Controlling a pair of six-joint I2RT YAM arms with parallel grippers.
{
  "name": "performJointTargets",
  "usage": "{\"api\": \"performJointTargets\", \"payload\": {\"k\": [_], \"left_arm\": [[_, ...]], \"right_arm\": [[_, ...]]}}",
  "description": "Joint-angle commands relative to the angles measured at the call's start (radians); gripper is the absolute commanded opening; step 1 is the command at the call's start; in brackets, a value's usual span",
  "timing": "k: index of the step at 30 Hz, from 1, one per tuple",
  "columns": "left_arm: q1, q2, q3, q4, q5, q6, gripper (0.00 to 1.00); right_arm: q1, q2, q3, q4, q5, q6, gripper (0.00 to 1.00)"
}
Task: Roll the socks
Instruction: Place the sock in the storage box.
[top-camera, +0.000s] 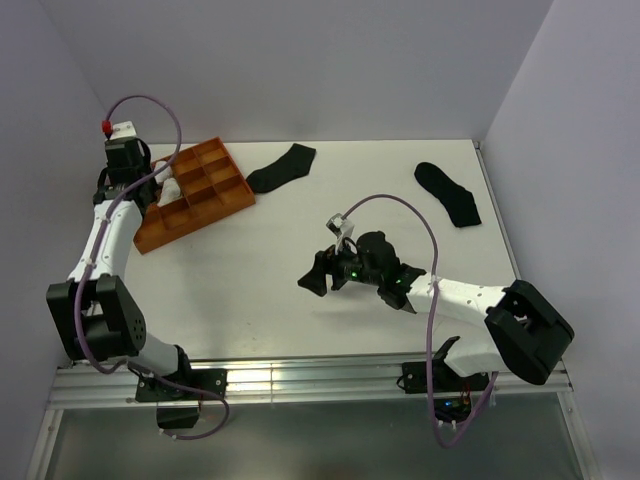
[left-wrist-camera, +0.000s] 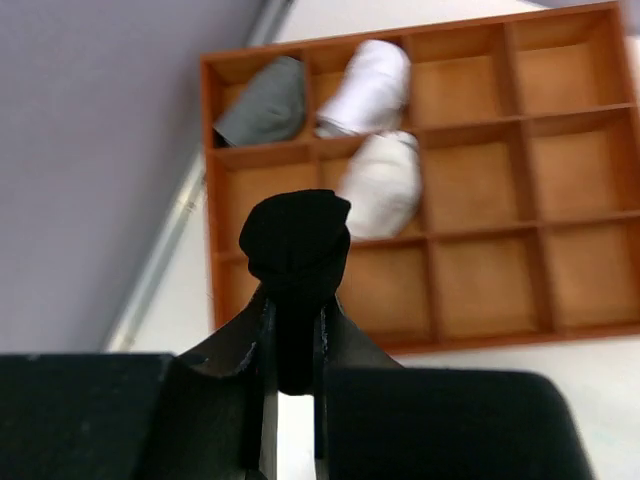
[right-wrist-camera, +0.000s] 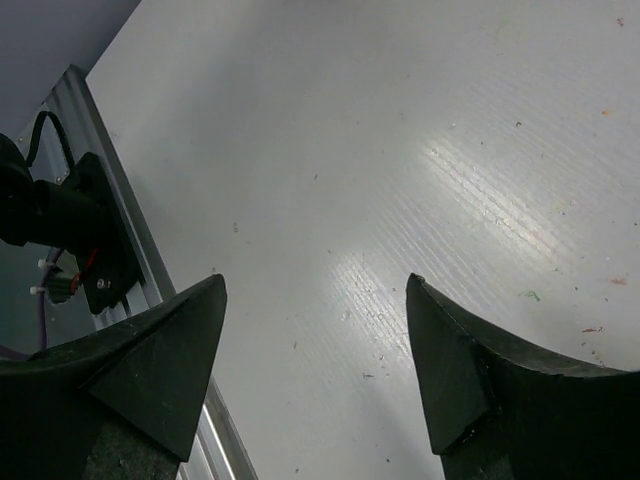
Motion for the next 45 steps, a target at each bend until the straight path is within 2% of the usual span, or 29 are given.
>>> {"api": "performJointTargets", "payload": {"k": [1,3,7,11,14,25,35,45], "left_arm": [[0.071,0.075,0.002,0.151,0.094,0.256,0.0],[0.101,0.105,-0.003,0.175,0.14,0.318,0.0],[0.112,0.152,-0.014,0.237,0.138,0.441,0.0],[0.126,0.201,-0.006,0.231,0.198,0.536,0.0],[0.141,0.261,0.014,0.205,0.227,0.559,0.0],[0.152,0.419,0.106,0.174,0.2,0.619,0.0],[0.152,0.372,0.147,0.232,0.229,0.659,0.0],[0.153,0.465,0.161,0.206,0.224,0.699,0.0]], "right_arm": [[-0.007,-0.007,-0.001,0.057,0.012,-0.025,0.79],[-0.009,-0.003,-0.003,0.055,0.013,-0.03,0.8],[-0.01,0.019,0.011,0.042,0.004,-0.039,0.8],[-0.012,0.032,0.017,0.042,-0.002,-0.042,0.8],[-0.013,0.045,0.021,0.04,-0.008,-0.045,0.8],[-0.021,0.092,0.038,0.038,-0.044,-0.05,0.8],[-0.026,0.123,0.058,0.026,-0.065,-0.055,0.8],[-0.027,0.144,0.068,0.02,-0.077,-0.056,0.81]]}}
